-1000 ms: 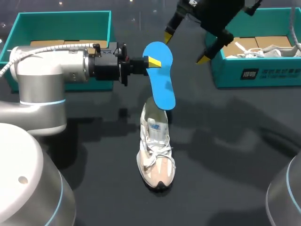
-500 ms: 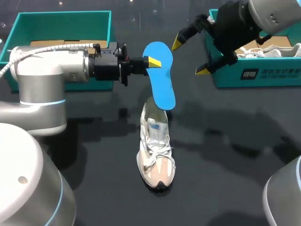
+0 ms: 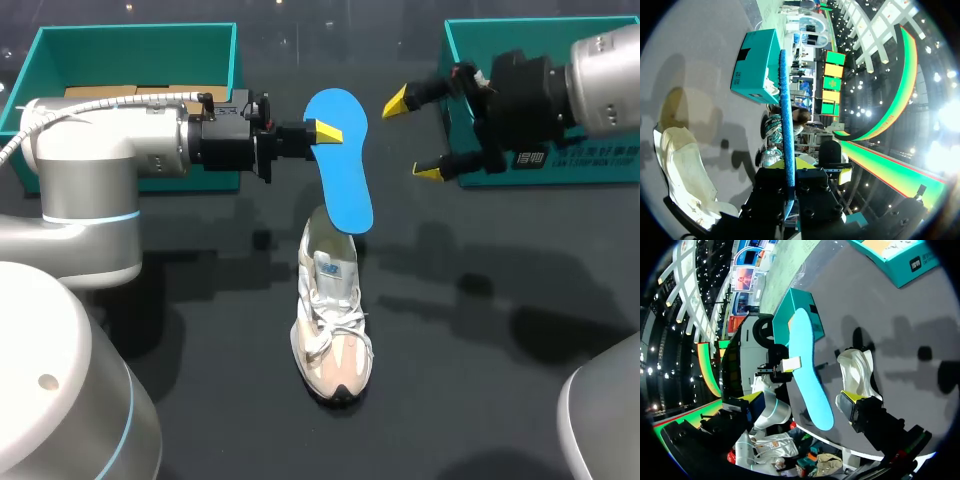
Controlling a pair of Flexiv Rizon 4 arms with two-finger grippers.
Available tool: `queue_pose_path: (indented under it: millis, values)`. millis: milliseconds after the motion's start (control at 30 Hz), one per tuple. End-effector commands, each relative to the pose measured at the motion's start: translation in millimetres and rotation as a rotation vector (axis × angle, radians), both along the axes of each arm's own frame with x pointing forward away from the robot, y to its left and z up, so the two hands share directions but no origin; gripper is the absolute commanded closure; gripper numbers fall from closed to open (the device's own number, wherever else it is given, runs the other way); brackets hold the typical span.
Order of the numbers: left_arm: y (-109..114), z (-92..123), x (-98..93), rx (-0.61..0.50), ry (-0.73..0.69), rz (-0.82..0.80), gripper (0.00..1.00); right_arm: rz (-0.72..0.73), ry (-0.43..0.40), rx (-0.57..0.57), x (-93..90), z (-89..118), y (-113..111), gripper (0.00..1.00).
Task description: Take the shoe out of the shoebox, open the shoe tongue, remove and reinsert the insole, then place the shoe into the shoebox
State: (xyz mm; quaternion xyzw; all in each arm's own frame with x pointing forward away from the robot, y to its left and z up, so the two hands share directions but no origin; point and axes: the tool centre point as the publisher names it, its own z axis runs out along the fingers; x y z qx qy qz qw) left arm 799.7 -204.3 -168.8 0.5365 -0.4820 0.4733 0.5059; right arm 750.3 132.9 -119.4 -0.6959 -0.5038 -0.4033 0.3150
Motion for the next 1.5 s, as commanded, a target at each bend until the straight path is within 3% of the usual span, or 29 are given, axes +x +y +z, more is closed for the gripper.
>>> queue_pose_path:
  millis: [33, 367, 500, 967, 1133, 1500]
  values:
    - [1, 0, -0.8, 0.002, 0.000, 0.000, 1.00, -0.017, -0.109, 0.340, -4.3, -5, -1, 0.00]
    - [1, 0, -0.8, 0.002, 0.000, 0.000, 1.00, -0.011, -0.104, 0.355, -1.0, -10, -2, 0.00]
    - [3, 4, -0.3, -0.035, -0.113, -0.003, 1.00, -0.012, -0.094, 0.358, -0.2, -11, -3, 0.00]
    - [13, 30, 10.2, -0.085, -0.732, 0.046, 1.00, -0.014, -0.080, 0.389, -0.3, -15, -9, 0.00]
    - [23, 38, 16.7, -0.102, -1.110, 0.066, 1.00, -0.014, -0.080, 0.389, -0.3, -15, -9, 0.00]
    - [23, 38, 16.7, -0.102, -1.110, 0.066, 1.00, -0.014, -0.080, 0.389, -0.3, -15, -9, 0.00]
